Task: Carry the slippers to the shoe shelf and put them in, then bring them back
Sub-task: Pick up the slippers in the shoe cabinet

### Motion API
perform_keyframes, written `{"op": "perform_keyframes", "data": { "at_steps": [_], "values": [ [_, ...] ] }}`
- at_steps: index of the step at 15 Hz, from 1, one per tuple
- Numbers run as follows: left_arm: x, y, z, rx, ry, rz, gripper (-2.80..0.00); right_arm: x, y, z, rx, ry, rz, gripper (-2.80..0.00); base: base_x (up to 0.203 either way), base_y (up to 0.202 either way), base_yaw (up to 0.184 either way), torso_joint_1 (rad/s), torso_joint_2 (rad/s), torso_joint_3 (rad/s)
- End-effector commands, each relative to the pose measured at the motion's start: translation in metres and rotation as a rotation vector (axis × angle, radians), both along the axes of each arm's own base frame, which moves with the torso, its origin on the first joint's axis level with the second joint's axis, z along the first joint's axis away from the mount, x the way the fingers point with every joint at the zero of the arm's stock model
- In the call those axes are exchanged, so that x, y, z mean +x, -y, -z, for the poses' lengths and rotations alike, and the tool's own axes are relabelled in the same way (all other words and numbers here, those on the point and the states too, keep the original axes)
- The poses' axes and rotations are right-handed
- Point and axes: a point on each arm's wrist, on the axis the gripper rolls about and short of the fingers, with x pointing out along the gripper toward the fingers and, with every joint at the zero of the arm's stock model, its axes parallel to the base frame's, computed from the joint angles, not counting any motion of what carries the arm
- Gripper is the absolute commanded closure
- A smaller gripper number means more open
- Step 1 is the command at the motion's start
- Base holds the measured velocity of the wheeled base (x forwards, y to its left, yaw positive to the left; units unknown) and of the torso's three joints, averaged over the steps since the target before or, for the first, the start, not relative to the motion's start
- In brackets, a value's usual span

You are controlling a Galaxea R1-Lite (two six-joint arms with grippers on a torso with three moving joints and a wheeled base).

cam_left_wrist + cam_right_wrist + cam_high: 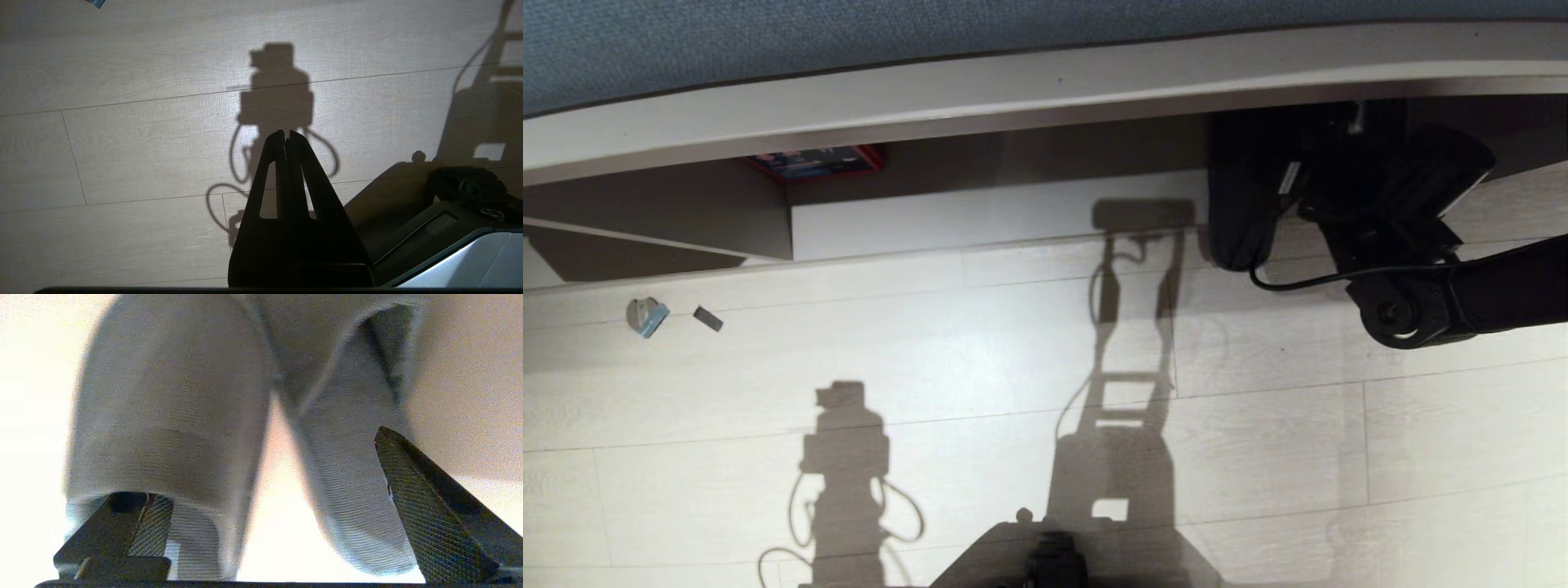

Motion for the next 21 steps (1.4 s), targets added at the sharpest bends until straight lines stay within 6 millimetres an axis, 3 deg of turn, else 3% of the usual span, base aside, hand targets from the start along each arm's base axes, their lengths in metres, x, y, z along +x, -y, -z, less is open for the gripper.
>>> {"op": "perform_keyframes", "data": {
  "at_steps": [1, 9, 12, 18, 21],
  "values": [
    [0.000, 0.000, 0.000, -0.001, 0.000, -0.001, 0.00, 0.004, 0.007, 0.002, -0.016, 0.001, -0.010, -2.80, 0.000, 0.000, 0.000, 0.000, 0.00, 0.000],
    [0.000, 0.000, 0.000, 0.001, -0.005, -0.001, 0.00, 0.025, 0.036, 0.024, -0.126, -0.022, -0.164, -2.80, 0.000, 0.000, 0.000, 0.000, 0.00, 0.000],
    [0.000, 0.000, 0.001, 0.001, -0.007, -0.001, 0.00, 0.031, 0.046, 0.014, -0.165, 0.025, -0.170, -2.80, 0.000, 0.000, 0.000, 0.000, 0.00, 0.000],
    [0.000, 0.000, 0.000, 0.001, -0.012, -0.001, 0.00, 0.043, 0.046, -0.005, -0.227, 0.137, -0.211, -2.80, 0.000, 0.000, 0.000, 0.000, 0.00, 0.000],
    [0.001, 0.000, 0.000, 0.001, -0.015, -0.001, 0.00, 0.056, 0.047, -0.004, -0.241, 0.154, -0.224, -2.80, 0.000, 0.000, 0.000, 0.000, 0.00, 0.000]
  ]
}}
